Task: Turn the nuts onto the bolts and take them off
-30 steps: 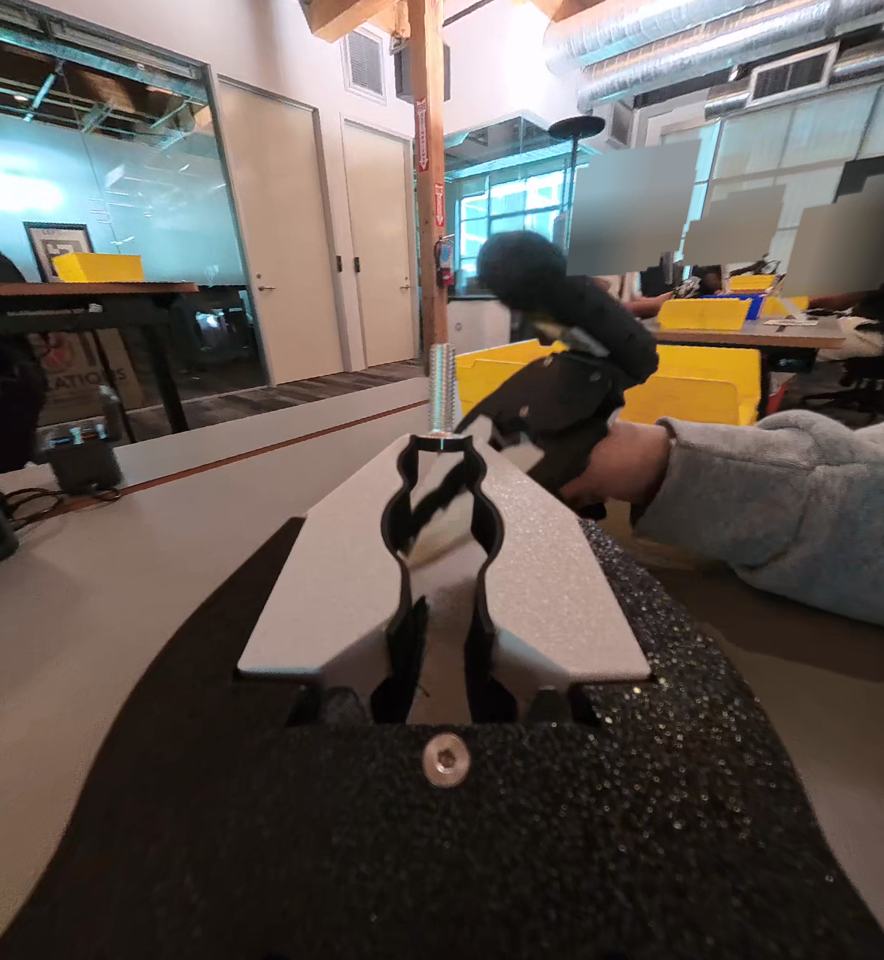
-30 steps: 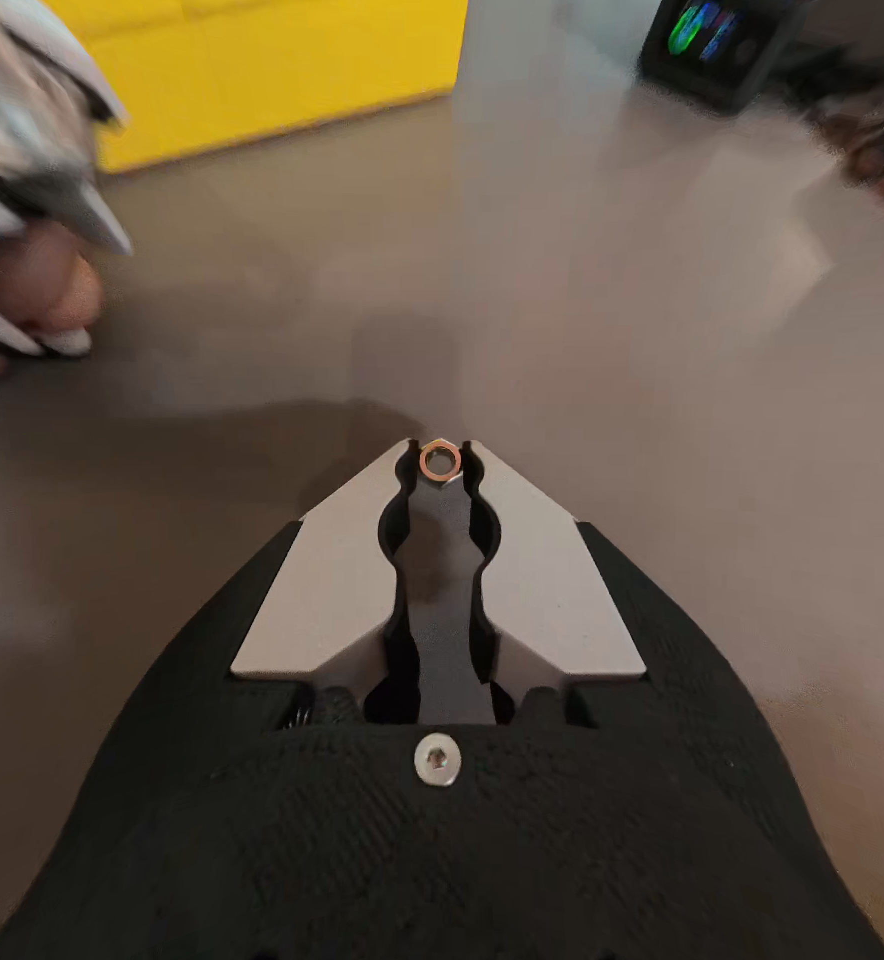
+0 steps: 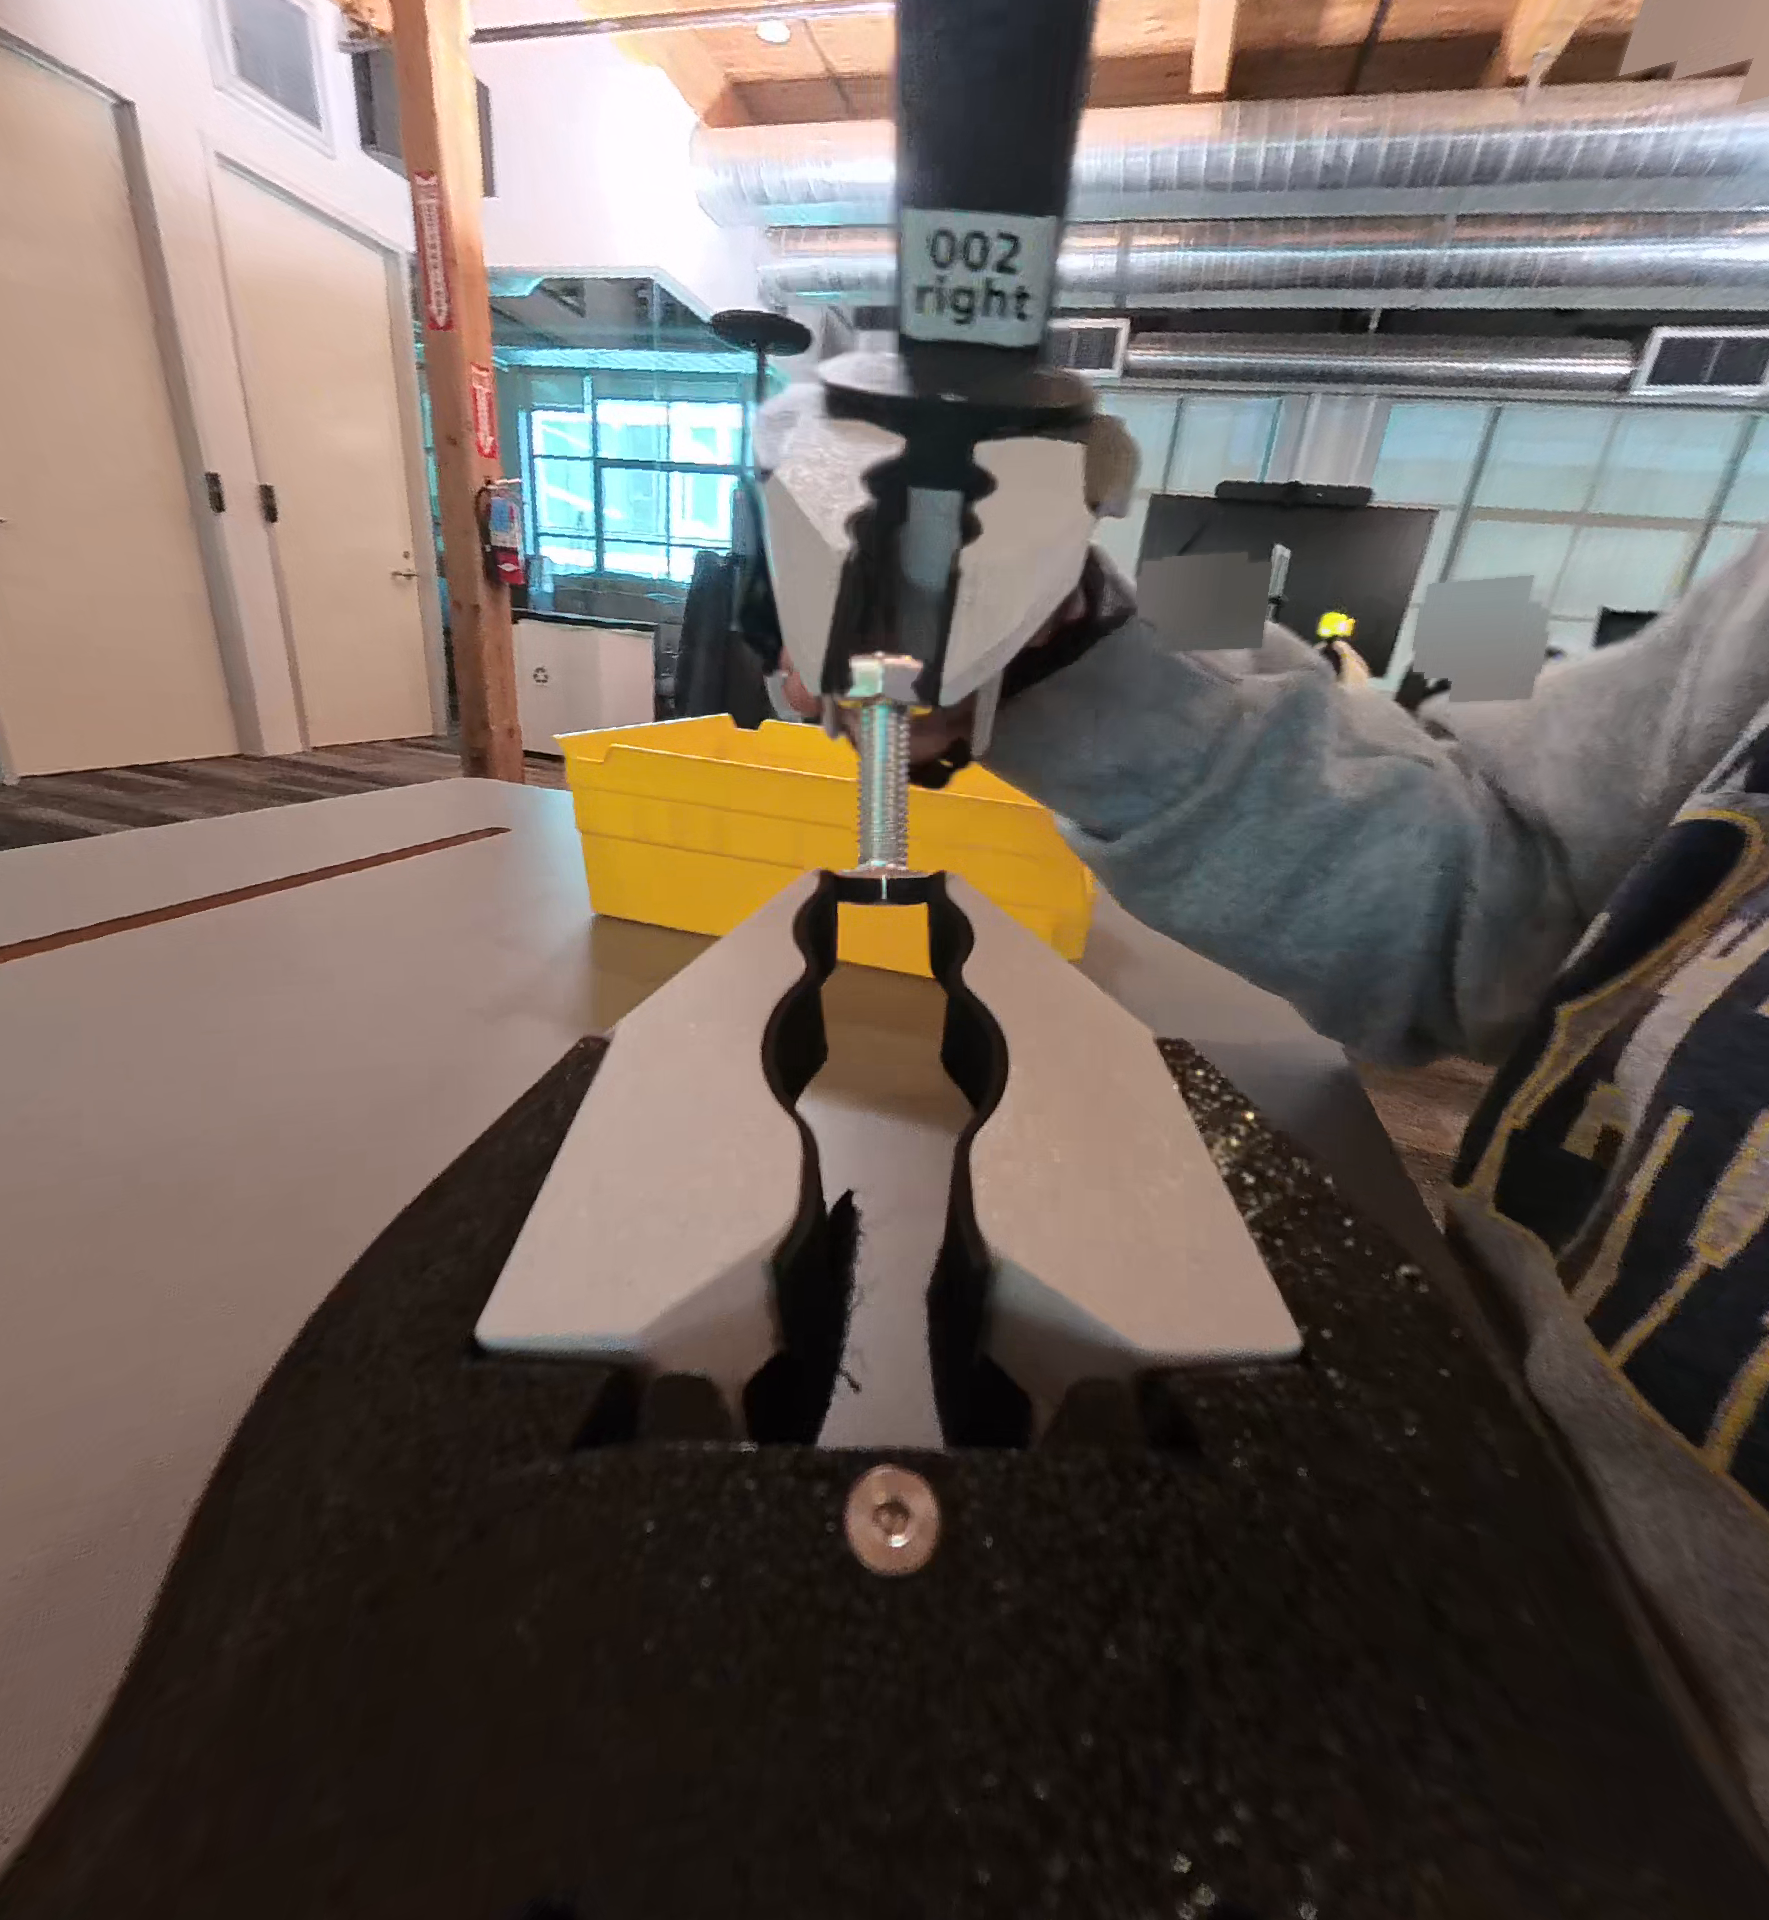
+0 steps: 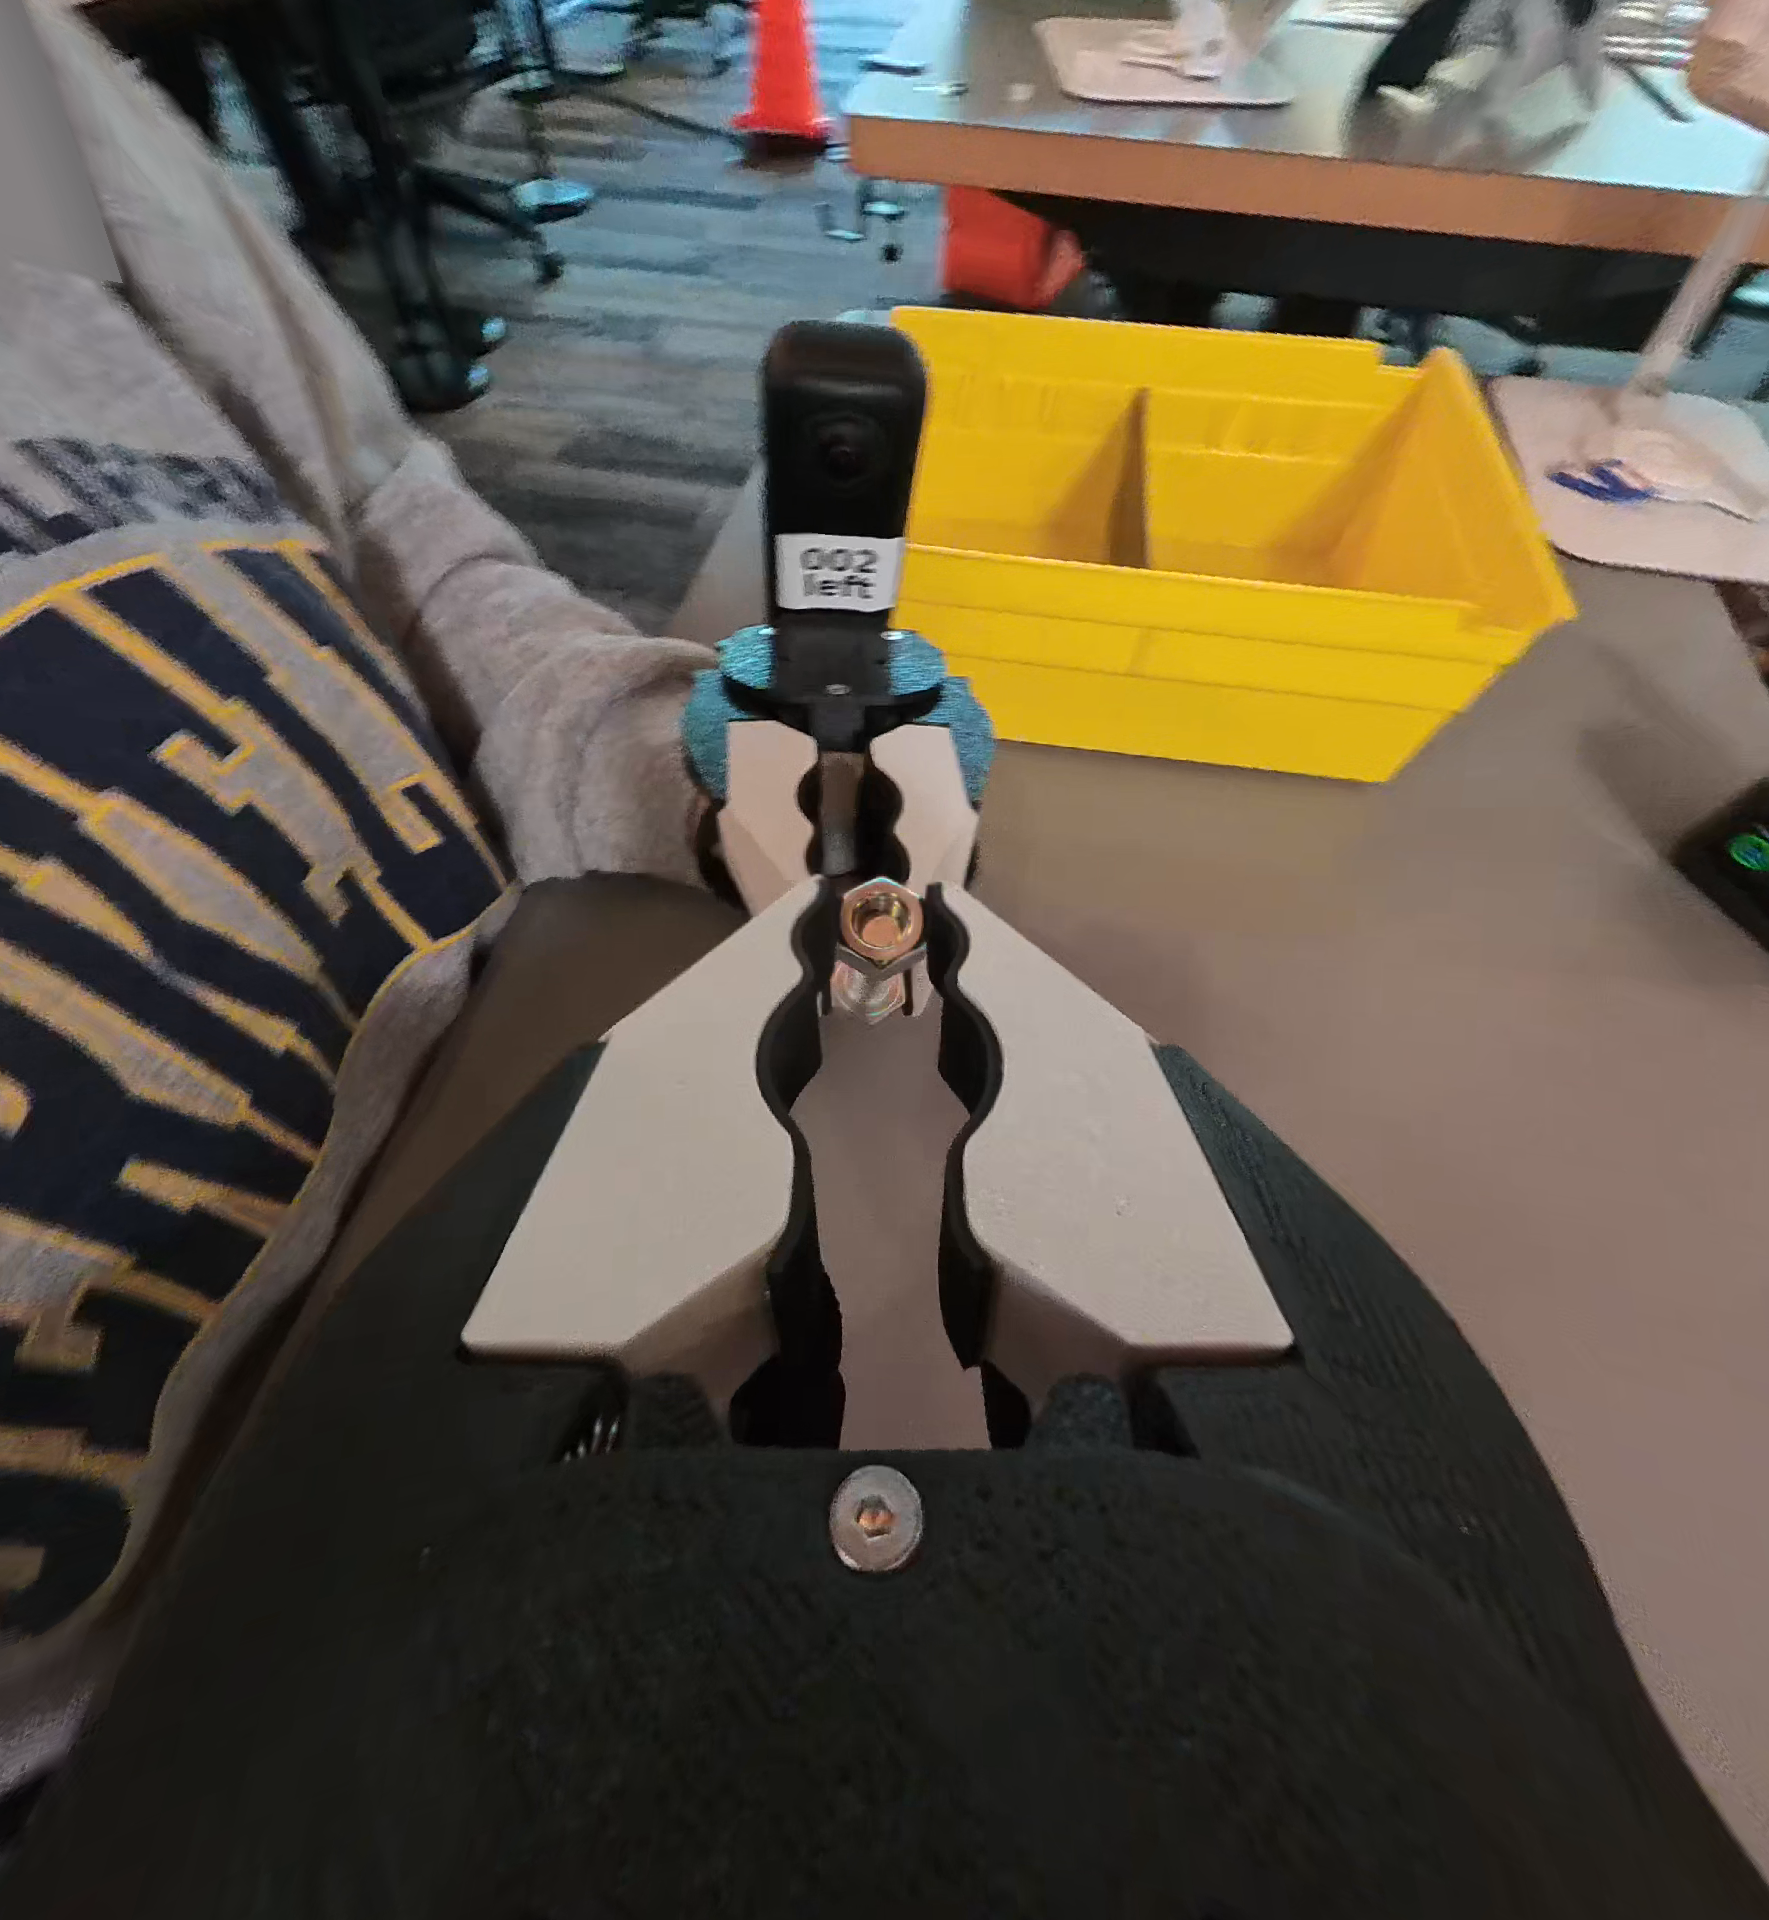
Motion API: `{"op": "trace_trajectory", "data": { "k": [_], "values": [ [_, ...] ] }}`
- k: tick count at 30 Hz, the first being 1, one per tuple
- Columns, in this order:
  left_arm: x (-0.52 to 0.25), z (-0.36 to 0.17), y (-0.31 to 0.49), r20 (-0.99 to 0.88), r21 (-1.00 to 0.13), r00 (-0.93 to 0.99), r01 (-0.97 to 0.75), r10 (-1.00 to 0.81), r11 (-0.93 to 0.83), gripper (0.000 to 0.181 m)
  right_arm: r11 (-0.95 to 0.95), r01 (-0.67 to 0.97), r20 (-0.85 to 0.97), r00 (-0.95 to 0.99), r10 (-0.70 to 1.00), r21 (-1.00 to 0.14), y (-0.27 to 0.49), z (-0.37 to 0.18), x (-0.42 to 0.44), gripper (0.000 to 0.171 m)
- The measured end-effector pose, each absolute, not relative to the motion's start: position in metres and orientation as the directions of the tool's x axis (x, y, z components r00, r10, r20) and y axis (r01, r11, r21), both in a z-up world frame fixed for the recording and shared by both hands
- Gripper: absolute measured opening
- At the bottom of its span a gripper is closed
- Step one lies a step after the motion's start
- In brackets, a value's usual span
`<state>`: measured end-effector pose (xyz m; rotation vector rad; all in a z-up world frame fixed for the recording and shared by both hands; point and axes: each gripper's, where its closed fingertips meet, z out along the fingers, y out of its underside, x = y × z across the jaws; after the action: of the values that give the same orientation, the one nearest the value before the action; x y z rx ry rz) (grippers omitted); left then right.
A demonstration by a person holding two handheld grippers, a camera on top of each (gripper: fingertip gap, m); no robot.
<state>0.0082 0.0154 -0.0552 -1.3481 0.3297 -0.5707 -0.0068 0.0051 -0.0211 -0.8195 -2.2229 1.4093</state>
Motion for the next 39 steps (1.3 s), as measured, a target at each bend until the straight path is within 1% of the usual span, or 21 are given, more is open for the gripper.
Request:
{"op": "trace_trajectory", "data": {
  "k": [5, 7, 9, 15, 24, 29, 32, 36, 39],
  "values": [
    [-0.003, -0.054, 0.019, 0.125, -0.968, 0.854, 0.216, -0.504, 0.126, 0.015, 0.180, 0.305, 0.004, -0.498, 0.867, -0.935, 0.012, -0.019, -0.024, 0.016],
    [-0.005, -0.054, 0.020, 0.130, -0.967, 0.856, 0.221, -0.500, 0.128, 0.015, 0.127, 0.296, -0.002, -0.398, 0.917, -0.947, 0.014, -0.018, -0.026, 0.016],
    [-0.004, -0.054, 0.020, 0.126, -0.968, 0.857, 0.218, -0.500, 0.129, 0.015, 0.089, 0.280, -0.015, -0.349, 0.937, -0.956, 0.015, -0.018, -0.026, 0.016],
    [-0.002, -0.055, 0.021, 0.118, -0.971, 0.856, 0.206, -0.504, 0.122, 0.015, 0.055, 0.270, -0.043, -0.344, 0.938, -0.961, 0.017, -0.019, -0.024, 0.015],
    [-0.001, -0.057, 0.022, 0.107, -0.975, 0.858, 0.190, -0.503, 0.118, 0.015, 0.048, 0.297, -0.065, -0.361, 0.930, -0.954, 0.017, -0.020, -0.023, 0.015],
    [0.006, -0.062, 0.024, 0.052, -0.988, 0.866, 0.119, -0.497, 0.103, 0.015, 0.128, 0.374, -0.054, -0.438, 0.897, -0.919, 0.017, -0.026, -0.015, 0.015],
    [0.007, -0.064, 0.025, 0.026, -0.991, 0.875, 0.086, -0.484, 0.103, 0.015, 0.117, 0.420, -0.092, -0.445, 0.891, -0.900, 0.017, -0.029, -0.013, 0.016],
    [0.001, -0.065, 0.027, 0.024, -0.992, 0.899, 0.075, -0.438, 0.101, 0.015, 0.011, 0.446, -0.153, -0.330, 0.931, -0.895, 0.021, -0.030, -0.020, 0.016],
    [-0.002, -0.065, 0.029, 0.036, -0.991, 0.907, 0.085, -0.420, 0.099, 0.015, -0.038, 0.412, -0.139, -0.216, 0.966, -0.910, 0.024, -0.029, -0.025, 0.016]
  ]
}}
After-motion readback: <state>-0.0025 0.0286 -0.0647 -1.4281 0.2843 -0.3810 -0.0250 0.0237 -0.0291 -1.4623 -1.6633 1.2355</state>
